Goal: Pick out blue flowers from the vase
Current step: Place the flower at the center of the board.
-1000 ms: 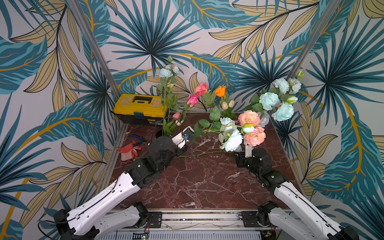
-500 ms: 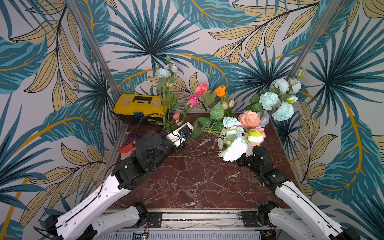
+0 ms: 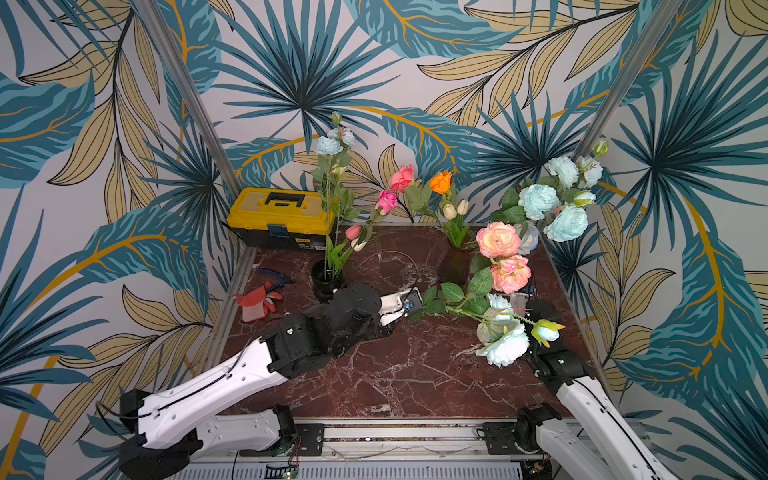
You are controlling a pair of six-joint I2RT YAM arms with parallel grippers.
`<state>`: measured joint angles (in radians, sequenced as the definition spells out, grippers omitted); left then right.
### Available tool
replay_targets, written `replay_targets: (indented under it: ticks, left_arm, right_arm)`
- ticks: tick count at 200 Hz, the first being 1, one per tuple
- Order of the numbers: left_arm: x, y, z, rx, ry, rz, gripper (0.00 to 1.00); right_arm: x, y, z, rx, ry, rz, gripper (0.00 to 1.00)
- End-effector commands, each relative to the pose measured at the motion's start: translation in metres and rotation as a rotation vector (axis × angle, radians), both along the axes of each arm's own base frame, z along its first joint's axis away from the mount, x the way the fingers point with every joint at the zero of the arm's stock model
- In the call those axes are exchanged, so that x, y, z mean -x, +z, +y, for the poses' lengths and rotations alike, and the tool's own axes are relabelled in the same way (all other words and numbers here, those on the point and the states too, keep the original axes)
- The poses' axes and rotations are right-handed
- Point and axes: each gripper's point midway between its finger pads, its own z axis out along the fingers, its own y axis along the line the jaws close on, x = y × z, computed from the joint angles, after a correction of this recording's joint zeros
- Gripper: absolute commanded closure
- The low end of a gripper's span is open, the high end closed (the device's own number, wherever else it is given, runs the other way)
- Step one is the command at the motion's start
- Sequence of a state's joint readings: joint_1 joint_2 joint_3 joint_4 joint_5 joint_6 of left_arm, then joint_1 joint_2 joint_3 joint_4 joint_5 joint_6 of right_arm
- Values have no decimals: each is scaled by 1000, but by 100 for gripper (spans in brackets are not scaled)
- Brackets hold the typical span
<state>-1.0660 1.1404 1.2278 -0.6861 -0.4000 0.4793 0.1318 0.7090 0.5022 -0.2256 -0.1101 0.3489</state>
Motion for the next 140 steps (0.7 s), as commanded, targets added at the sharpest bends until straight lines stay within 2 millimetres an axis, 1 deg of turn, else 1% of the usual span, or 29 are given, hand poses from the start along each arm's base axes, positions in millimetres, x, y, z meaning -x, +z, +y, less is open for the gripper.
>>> replay_targets:
  ticks: [1, 16, 32, 50, 62, 80, 105, 127, 140]
  left_arm:
    - [1, -35, -4, -36, 38, 101, 100]
    - [1, -54, -11, -39, 55, 158, 100]
    - [-2, -81, -19, -72, 75, 211, 100]
    - [-6, -115, -26, -126, 90, 264, 100]
    - [-9, -131, -31, -124, 95, 299, 100]
    - [-15, -149, -36, -95, 102, 350, 100]
    - [-25, -176, -32, -119, 125, 389, 100]
    - [-36, -192, -30, -139, 142, 404, 100]
    - [-44, -199, -31, -139, 150, 412, 100]
  right_arm:
    - [12, -12, 5, -51, 28, 45, 61]
    - [15, -15, 1, -45, 13, 50, 61]
    - [15, -18, -6, -33, -21, 54, 61]
    - [15, -21, -22, 7, -92, 74, 61]
    - [15, -19, -32, 25, -137, 77, 60]
    - [18, -12, -49, 44, -211, 73, 59]
    - [23, 2, -69, 67, -294, 55, 58]
    - [27, 14, -80, 70, -338, 26, 58]
    - [26, 19, -82, 72, -346, 12, 57]
